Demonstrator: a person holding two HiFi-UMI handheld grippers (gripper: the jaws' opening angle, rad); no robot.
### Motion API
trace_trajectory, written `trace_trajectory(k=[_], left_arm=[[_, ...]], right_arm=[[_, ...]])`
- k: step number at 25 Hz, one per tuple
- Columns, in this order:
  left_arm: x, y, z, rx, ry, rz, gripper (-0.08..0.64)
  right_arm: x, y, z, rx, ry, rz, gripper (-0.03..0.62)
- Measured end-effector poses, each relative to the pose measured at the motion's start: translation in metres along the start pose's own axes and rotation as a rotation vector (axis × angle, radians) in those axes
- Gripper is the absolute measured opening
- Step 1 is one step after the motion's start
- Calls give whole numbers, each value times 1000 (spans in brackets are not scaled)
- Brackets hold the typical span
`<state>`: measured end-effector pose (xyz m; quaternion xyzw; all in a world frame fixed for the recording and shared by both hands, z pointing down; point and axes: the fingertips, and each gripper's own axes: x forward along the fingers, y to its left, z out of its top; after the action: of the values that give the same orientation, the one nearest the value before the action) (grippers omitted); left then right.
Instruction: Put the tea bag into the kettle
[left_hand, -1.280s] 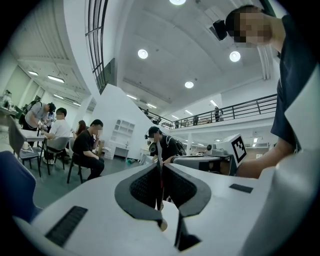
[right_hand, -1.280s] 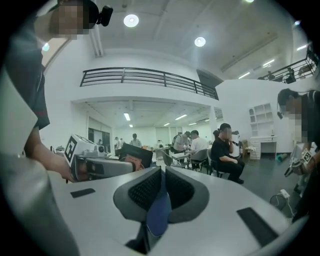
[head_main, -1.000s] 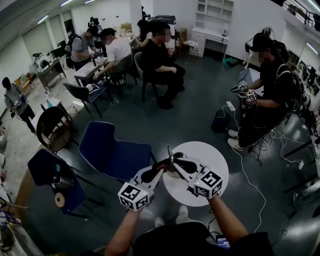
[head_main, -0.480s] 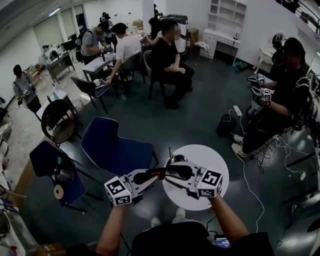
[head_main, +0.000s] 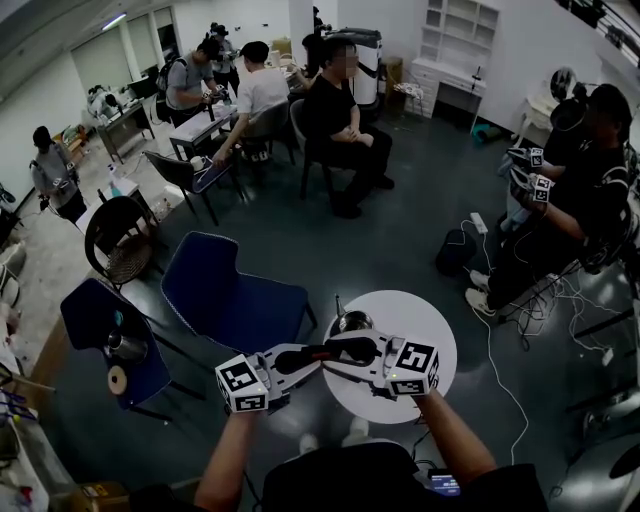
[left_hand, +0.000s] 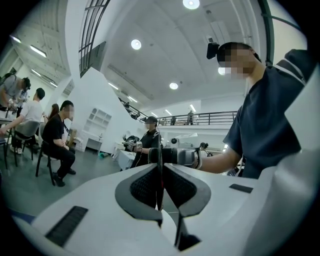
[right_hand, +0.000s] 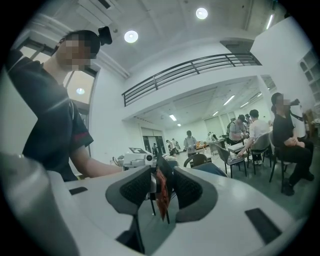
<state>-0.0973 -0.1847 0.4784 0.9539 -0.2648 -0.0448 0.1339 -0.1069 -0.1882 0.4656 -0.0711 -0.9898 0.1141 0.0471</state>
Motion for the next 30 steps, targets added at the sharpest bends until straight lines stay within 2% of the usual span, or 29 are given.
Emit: trace_trajectory(k=[5, 7, 9, 15, 30], left_arm=[[7, 3, -7, 10, 3, -9, 40], [13, 2, -8, 10, 4, -6, 40], [19, 0, -9, 12, 5, -11, 40], [22, 0, -5, 17, 16, 5, 40], [37, 16, -11, 23, -2, 68, 41]], right_arm=[[-6, -2, -4, -5, 9, 8, 136], [-12, -4, -5, -5, 9, -1, 115], [-20, -8, -6, 0, 3, -14, 59], [-21, -10, -5, -11, 6, -21, 27], [-42, -32, -11, 2, 11, -43, 21]])
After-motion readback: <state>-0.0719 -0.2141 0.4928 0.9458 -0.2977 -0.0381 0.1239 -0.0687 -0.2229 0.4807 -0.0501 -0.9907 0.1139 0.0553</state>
